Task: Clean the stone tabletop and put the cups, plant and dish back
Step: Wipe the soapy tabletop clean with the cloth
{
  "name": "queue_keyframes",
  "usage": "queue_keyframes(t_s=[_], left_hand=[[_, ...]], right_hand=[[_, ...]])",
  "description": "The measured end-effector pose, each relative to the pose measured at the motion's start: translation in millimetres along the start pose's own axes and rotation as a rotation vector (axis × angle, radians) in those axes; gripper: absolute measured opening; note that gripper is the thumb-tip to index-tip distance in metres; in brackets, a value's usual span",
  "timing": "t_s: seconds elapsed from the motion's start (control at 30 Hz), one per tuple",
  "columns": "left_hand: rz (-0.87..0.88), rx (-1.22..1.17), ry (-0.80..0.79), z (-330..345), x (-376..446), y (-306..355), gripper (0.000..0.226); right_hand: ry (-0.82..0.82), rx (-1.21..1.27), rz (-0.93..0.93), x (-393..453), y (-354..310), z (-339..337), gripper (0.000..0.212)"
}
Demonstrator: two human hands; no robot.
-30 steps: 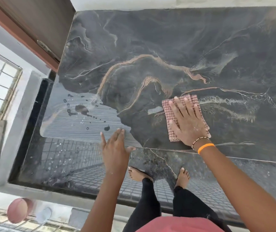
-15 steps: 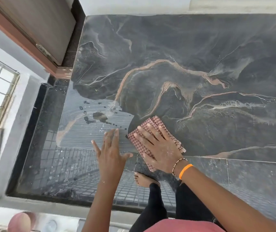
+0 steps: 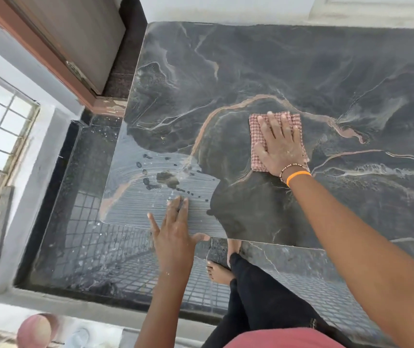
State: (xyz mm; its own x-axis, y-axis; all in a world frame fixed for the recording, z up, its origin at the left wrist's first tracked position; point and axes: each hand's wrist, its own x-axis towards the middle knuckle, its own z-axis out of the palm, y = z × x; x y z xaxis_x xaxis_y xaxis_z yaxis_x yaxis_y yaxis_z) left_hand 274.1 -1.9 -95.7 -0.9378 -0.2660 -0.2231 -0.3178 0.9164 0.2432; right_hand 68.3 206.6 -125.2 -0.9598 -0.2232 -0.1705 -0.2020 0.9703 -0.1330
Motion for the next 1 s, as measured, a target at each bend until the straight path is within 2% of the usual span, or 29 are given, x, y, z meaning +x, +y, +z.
queue_keyframes(t_s=[0.1,0.27,0.37,0.5,0.6,0.77,0.87,1.0], left_hand=[[-0.01,0.019,-0.008,-0.7,0.5,1.0,0.096],[0.039,-0.002,-0.024,-7.7,0.0,-2.5,0.095],[0.039,-0.027,-0.025,-11.0,-3.2,-13.7,0.101],[-0.044,-0.005,-0.034,-21.7,3.3,-26.1,0.108],[-0.065,0.061,-0.103,-26.9,19.6,-32.1,0.118],[-0.067,0.161,-0.221,-25.5,35.6,-36.8,0.128],[-0.069,0.197,-0.218,-24.9,36.8,-38.4,0.128],[-0.083,0.193,-0.216,-22.7,37.9,-37.6,0.13]], right_hand=[[-0.01,-0.009,-0.07,13.3,-44.4,6.2,0.068],[-0.081,-0.044,-0.453,-42.8,-112.8,25.0,0.069],[-0.085,-0.057,-0.644,-94.1,-112.7,33.5,0.071],[-0.083,-0.093,-0.753,-113.6,-72.0,33.4,0.075],[-0.049,-0.109,-0.667,-78.9,-47.1,20.2,0.074],[-0.048,-0.107,-0.354,10.3,-27.6,2.3,0.071],[-0.014,-0.047,-0.22,43.3,-56.4,2.4,0.072],[-0.016,0.021,-0.206,62.1,-130.0,7.8,0.076]])
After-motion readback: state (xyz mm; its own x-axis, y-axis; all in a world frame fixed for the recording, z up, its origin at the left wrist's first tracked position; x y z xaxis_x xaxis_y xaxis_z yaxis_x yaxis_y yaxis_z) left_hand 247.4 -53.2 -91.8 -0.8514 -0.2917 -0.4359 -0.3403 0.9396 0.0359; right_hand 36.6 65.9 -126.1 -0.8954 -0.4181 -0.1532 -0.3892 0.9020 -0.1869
